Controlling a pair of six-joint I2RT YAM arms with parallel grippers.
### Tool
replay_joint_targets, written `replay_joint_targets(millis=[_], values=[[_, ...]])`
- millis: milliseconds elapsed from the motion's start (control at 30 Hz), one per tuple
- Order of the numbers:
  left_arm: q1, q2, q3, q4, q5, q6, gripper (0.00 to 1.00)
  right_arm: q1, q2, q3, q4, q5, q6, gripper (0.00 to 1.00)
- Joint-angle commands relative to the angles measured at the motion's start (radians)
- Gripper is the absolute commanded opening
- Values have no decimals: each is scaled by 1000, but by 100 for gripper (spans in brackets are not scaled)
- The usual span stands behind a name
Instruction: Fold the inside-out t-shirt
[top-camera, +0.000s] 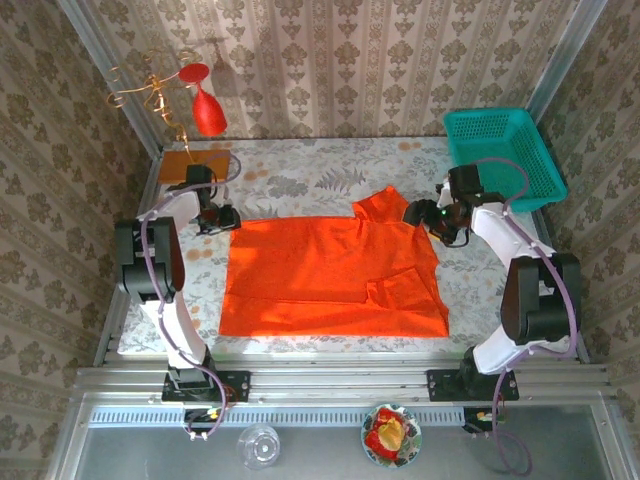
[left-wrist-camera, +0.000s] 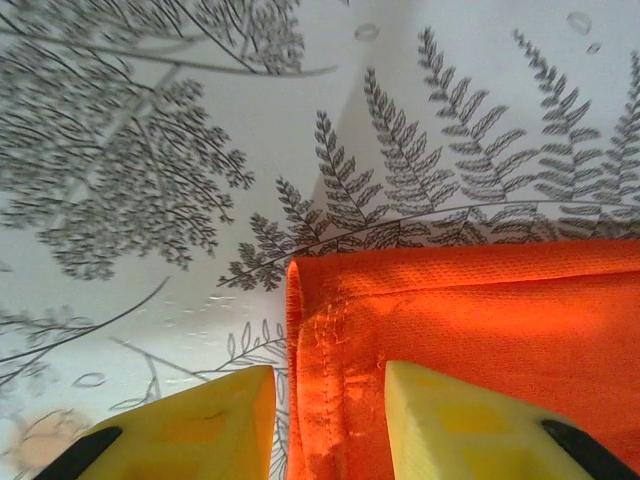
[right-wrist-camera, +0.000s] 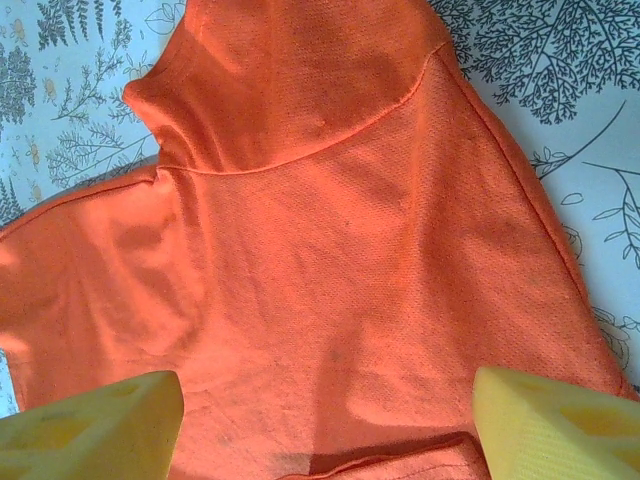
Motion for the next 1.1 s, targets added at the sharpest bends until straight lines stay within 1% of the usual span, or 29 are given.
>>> replay_joint_targets(millis=[0, 67, 267, 400, 500, 600, 700, 767, 833, 900, 1067], values=[[25, 35, 33, -28, 123, 10, 35, -4, 31, 21, -7, -35, -2, 78], [36, 43, 27, -11, 145, 0, 34, -4, 35, 10, 8, -48, 12, 77], [50, 30, 8, 32, 190, -22, 26, -3, 38, -19, 49, -65, 36, 77], [52, 21, 10, 38, 178, -23, 22, -2, 43, -27, 55, -72, 43, 76], [52, 21, 16, 39, 183, -25, 17, -2, 45, -31, 62, -72, 45, 76], [52, 18, 20, 34, 171, -25, 17, -2, 53, -31, 61, -77, 43, 76], [52, 3, 13, 47, 158, -25, 14, -1, 53, -38, 68, -83, 46, 76], [51, -9, 12, 58, 153, -26, 14, 1, 53, -43, 73, -87, 48, 75], [52, -16, 12, 67, 152, -27, 16, 5, 53, -53, 79, -91, 52, 75], [52, -16, 15, 71, 158, -26, 16, 9, 54, -62, 87, -95, 56, 75], [51, -13, 7, 84, 158, -29, 6, 20, 76, -94, 113, -113, 62, 75]])
